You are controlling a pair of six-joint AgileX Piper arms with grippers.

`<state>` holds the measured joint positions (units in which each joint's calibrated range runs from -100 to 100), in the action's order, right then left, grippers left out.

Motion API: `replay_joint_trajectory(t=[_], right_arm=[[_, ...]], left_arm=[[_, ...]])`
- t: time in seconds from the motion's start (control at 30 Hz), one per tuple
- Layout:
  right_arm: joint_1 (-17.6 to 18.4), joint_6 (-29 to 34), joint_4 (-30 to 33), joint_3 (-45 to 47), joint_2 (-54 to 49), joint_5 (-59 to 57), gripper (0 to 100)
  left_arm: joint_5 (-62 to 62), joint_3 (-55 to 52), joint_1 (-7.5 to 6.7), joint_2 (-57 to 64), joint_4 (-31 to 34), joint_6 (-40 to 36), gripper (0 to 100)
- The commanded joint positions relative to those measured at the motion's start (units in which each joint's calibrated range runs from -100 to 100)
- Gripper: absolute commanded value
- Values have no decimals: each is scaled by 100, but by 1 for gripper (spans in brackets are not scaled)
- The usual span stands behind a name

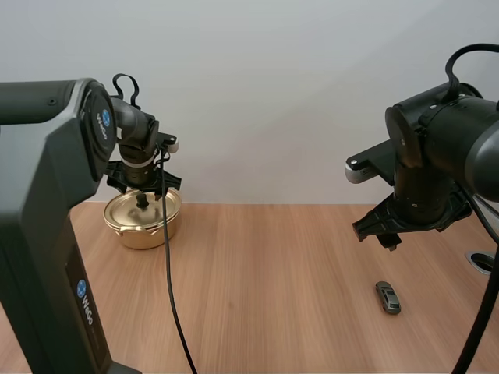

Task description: Open the pot, put the car inside, and close it

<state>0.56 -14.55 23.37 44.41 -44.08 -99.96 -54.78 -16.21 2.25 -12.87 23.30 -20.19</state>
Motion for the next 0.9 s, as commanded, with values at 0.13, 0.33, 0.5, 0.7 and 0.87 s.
replay_joint_trajectory(t=[0.13, 0.33, 0.5, 0.7, 0.87], right_arm=[[2, -6, 8, 11, 5, -4, 100], [2, -6, 8, 11, 5, -4, 100], [2, -6, 8, 11, 5, -4, 100], [2, -6, 8, 11, 5, -4, 100], [2, -6, 8, 11, 5, -4, 100]], left_arm=[[-23, -10, 1, 0, -53, 2, 100], [-103, -10, 1, 0, -63, 22, 100], [-314, -10, 1, 0, -63, -211, 1], [-298, -10, 1, 0, -63, -232, 1], [-195, 15, 1, 0, -63, -232, 1]])
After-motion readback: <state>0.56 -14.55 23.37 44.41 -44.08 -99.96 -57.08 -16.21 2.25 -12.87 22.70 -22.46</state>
